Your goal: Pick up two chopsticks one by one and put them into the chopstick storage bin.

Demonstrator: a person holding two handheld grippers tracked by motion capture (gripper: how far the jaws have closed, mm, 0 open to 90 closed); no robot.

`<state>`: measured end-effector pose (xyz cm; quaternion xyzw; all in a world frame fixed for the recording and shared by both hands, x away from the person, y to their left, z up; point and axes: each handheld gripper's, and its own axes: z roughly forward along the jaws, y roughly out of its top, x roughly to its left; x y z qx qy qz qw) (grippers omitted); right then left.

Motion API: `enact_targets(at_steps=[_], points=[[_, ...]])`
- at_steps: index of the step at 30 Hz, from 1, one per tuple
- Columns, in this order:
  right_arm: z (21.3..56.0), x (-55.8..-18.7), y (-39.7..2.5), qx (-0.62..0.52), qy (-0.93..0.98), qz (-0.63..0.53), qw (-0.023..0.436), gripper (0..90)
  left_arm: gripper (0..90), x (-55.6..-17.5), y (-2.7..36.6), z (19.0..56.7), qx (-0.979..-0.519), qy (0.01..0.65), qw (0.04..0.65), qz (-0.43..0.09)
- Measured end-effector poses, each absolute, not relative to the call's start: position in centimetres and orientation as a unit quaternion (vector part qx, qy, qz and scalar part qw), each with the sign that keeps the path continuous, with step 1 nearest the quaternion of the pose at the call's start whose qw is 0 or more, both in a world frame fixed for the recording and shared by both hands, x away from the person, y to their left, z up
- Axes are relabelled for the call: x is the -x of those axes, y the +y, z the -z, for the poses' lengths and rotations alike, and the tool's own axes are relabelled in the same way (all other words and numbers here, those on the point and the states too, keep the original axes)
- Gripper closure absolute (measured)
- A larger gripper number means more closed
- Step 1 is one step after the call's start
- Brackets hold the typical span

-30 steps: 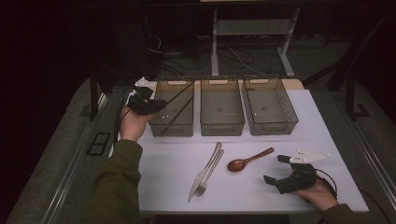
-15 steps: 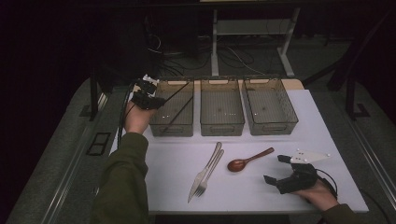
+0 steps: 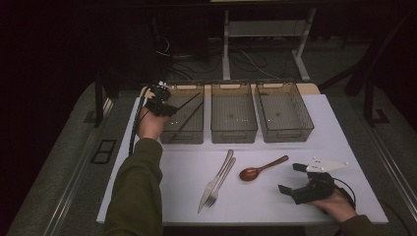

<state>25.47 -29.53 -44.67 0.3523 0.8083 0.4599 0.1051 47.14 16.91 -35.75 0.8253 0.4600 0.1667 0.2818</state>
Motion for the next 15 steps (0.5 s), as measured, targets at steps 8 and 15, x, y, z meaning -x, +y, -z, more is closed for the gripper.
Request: enact_targets(at_steps=[8,15], points=[[44.64,-25.43,-29.56,-0.353,0.808,-0.46,0.105,0.2,84.4,-47.38,16.6,36.45,-0.832,0.46,0.267,-0.158],[44.64,-25.43,-29.56,-0.352,0.808,-0.461,0.105,0.2,83.8,-47.47,16.42,36.64,-0.833,0.456,0.27,-0.156]])
